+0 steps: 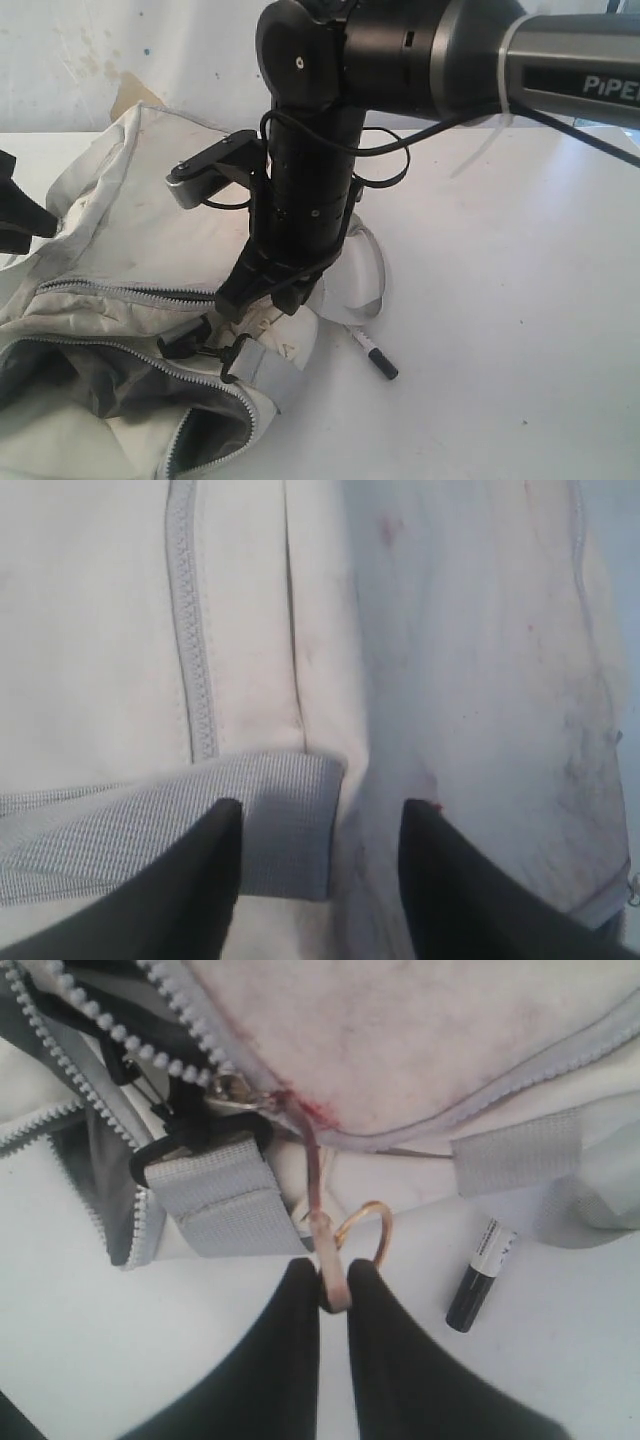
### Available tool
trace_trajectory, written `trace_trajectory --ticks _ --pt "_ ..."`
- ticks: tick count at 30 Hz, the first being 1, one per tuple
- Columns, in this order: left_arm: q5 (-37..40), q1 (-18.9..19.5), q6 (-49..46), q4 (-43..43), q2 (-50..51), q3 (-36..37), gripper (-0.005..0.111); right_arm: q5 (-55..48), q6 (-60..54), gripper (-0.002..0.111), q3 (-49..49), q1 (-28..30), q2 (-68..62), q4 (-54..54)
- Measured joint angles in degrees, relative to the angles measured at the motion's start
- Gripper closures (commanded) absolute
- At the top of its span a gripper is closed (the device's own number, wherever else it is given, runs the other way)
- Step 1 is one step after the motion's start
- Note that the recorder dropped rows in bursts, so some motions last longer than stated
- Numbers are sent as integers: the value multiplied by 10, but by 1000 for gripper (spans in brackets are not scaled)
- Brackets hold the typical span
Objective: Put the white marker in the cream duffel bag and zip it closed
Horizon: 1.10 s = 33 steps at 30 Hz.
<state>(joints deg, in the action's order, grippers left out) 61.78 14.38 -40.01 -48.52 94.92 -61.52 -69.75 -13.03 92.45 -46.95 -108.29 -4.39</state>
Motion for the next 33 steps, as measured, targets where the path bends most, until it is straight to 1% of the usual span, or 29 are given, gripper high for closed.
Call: trace_trajectory --ticks 8,11,14,17,20,23,29,33 --pt "-5 0 -6 21 -17 -14 45 0 4 108 0 0 0 0" --pt "-7 0 -6 42 -54 -15 45 0 10 108 0 1 0 0" --pt "-14 -5 -15 65 -118 -7 45 0 12 108 0 2 0 0" --pt "-52 -35 -46 93 -184 20 45 -1 13 108 0 3 0 0" --pt "-102 -87 -107 110 -244 62 45 -1 13 108 0 4 0 0" --pt "-134 -139 -184 117 -280 103 45 -1 13 108 0 4 0 0" --pt "-190 -231 -305 103 -298 167 45 -1 14 108 0 5 0 0" --pt "-247 -271 -356 86 -298 202 45 -1 14 108 0 5 0 0"
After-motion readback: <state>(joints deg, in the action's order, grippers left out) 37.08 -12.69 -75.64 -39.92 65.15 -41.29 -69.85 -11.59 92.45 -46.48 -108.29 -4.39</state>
